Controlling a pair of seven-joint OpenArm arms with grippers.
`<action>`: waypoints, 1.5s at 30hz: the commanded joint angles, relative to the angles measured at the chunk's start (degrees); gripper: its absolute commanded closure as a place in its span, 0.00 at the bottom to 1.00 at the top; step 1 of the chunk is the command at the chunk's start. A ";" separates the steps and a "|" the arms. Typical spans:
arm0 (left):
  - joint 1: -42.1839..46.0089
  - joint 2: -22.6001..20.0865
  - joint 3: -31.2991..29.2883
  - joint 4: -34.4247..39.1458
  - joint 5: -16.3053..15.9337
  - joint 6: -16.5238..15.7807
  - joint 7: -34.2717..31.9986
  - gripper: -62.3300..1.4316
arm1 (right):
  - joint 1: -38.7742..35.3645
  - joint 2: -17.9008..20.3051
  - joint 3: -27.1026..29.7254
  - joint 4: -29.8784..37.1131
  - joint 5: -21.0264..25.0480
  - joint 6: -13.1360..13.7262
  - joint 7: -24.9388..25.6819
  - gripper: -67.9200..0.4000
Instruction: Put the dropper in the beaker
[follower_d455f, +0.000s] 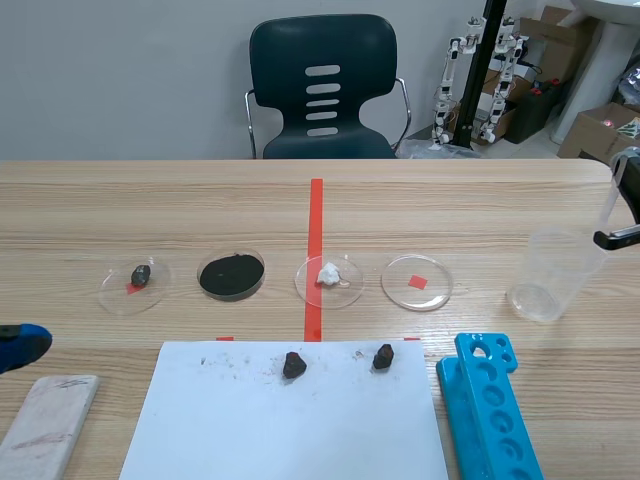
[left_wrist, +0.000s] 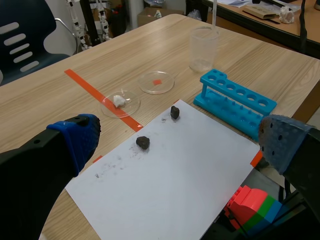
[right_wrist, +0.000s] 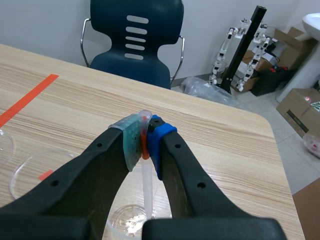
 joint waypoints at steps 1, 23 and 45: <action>0.02 0.28 0.22 0.35 -0.35 -0.07 -0.96 0.00 | 0.85 0.59 0.11 0.28 0.44 -0.15 1.53 0.98; 0.02 0.28 0.22 0.35 -0.35 -0.07 -0.96 0.00 | 7.45 0.46 -5.18 -11.10 -4.35 1.77 9.86 0.98; 0.02 0.28 0.22 0.35 -0.35 -0.07 -0.96 0.00 | 9.38 0.15 -10.08 -16.63 -6.80 1.75 13.68 0.98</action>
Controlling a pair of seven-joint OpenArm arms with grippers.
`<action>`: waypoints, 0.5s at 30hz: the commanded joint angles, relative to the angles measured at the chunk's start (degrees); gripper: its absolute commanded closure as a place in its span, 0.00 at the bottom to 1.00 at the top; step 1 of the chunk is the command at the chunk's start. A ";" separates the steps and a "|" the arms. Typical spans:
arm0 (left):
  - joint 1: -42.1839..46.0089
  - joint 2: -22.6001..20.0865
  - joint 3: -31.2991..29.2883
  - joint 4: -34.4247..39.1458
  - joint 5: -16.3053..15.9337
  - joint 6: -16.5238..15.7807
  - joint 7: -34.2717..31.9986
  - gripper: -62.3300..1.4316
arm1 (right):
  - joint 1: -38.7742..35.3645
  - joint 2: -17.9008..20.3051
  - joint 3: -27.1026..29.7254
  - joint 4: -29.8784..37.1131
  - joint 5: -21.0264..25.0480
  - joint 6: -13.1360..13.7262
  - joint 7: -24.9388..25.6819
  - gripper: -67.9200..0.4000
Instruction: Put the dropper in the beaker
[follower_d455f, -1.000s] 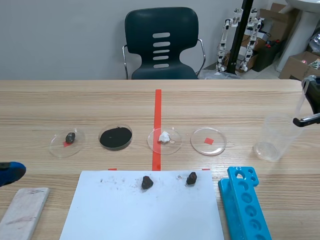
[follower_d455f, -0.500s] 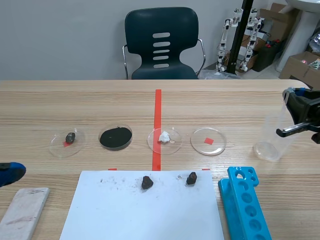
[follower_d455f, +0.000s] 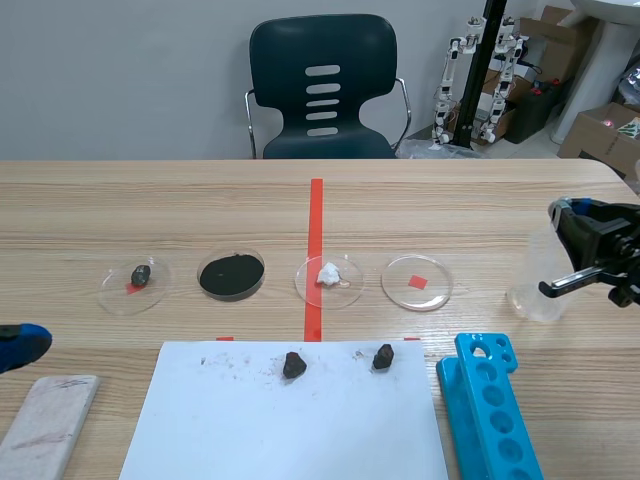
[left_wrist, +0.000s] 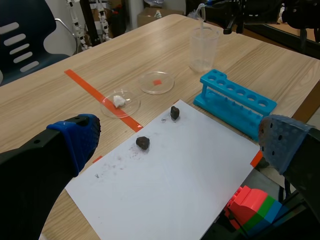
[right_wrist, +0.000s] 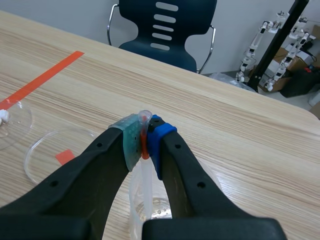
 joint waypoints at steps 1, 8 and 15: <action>0.02 0.28 0.22 0.35 -0.35 -0.07 -0.96 0.00 | 1.60 0.50 0.33 0.42 0.37 0.04 1.03 0.98; 0.02 0.28 0.22 0.35 -0.35 -0.07 -0.96 0.00 | 1.57 0.50 0.33 0.42 0.37 0.04 0.96 0.98; 0.02 0.28 0.22 0.35 -0.35 -0.07 -0.96 0.00 | 1.57 0.50 0.33 0.42 0.37 0.04 0.96 0.78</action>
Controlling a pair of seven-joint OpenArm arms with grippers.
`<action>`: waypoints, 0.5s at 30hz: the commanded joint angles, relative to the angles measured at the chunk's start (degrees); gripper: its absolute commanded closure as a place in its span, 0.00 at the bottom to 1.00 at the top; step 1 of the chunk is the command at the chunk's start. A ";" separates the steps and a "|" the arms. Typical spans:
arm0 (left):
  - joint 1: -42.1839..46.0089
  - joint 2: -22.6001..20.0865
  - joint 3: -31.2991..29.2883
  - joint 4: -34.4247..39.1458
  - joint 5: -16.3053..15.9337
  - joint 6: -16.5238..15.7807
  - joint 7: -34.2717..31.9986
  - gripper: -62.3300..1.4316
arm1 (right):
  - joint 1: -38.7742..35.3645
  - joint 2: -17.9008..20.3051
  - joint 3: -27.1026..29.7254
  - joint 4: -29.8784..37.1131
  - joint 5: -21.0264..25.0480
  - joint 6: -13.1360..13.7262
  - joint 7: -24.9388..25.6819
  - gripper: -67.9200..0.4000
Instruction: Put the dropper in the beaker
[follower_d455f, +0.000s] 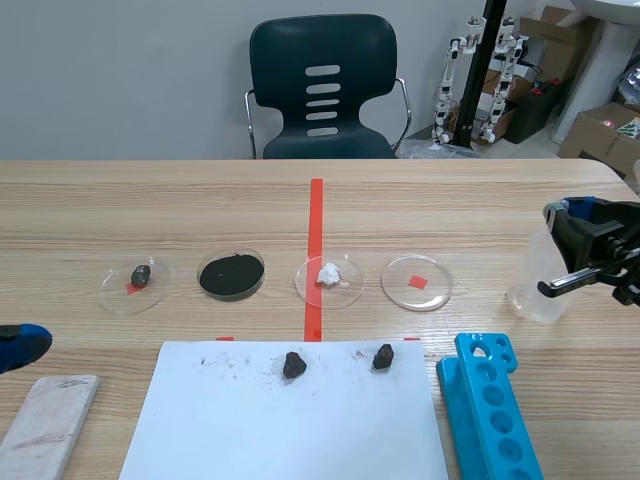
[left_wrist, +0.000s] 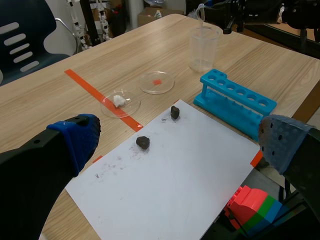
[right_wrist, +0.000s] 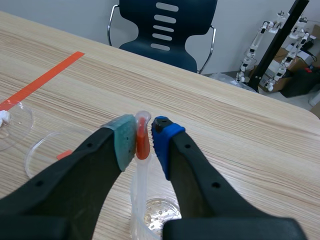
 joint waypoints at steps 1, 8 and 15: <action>0.02 0.28 0.22 0.35 -0.35 -0.07 -0.96 0.00 | 1.55 0.63 0.33 0.42 0.42 0.02 0.98 0.73; 0.02 0.28 0.22 0.35 -0.35 -0.07 -0.96 0.00 | 1.55 0.63 0.33 0.42 0.44 0.02 0.98 0.25; 0.02 0.28 0.22 0.35 -0.35 -0.07 -0.96 0.00 | 1.44 0.63 0.33 0.42 0.44 0.02 0.98 0.19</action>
